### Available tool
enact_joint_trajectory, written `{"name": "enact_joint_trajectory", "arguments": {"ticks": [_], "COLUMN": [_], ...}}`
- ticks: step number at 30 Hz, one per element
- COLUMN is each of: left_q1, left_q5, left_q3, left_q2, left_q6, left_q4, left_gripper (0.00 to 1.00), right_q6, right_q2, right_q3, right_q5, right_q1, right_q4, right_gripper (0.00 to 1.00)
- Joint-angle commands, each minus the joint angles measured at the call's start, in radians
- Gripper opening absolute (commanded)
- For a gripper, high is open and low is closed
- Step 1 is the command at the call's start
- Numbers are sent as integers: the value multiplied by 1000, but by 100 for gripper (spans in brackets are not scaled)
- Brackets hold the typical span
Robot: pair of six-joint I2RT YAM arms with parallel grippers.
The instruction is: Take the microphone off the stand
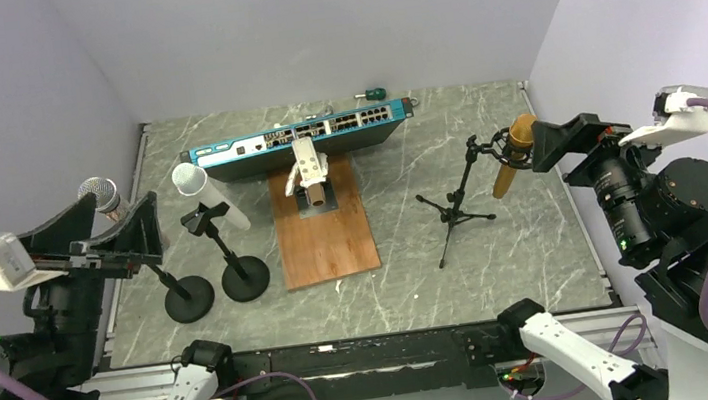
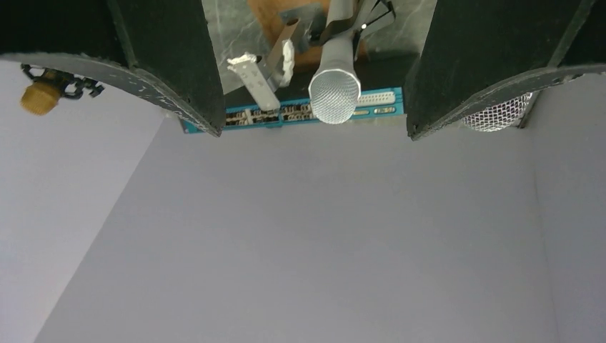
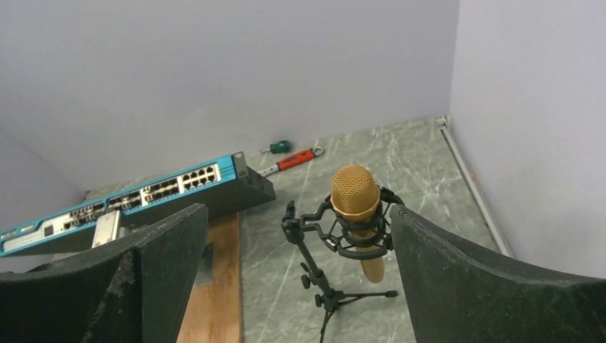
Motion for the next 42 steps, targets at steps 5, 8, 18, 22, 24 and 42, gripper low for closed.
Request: {"name": "enact_joint_trajectory", "arguments": {"ticks": [5, 8, 18, 22, 24, 42], "left_q1": [3, 4, 5, 4, 4, 5], "left_q5": [15, 33, 108, 132, 134, 248], "left_q3": [21, 7, 3, 13, 2, 17], "left_q2": [25, 16, 14, 21, 12, 59], "left_q6": [51, 47, 67, 71, 69, 139], "left_q4": [-88, -85, -114, -146, -149, -229], "left_gripper": [99, 99, 99, 99, 99, 99], "right_q6": [38, 44, 74, 73, 74, -44], "right_q2": [54, 59, 71, 89, 101, 272], "right_q3": [85, 78, 9, -26, -40, -124], "right_q5": [97, 134, 211, 229, 242, 338], "right_q1": [-4, -5, -4, -4, -4, -12], "right_q4": [-154, -178, -229, -229, -228, -19], "right_gripper": [100, 100, 100, 100, 100, 100]}}
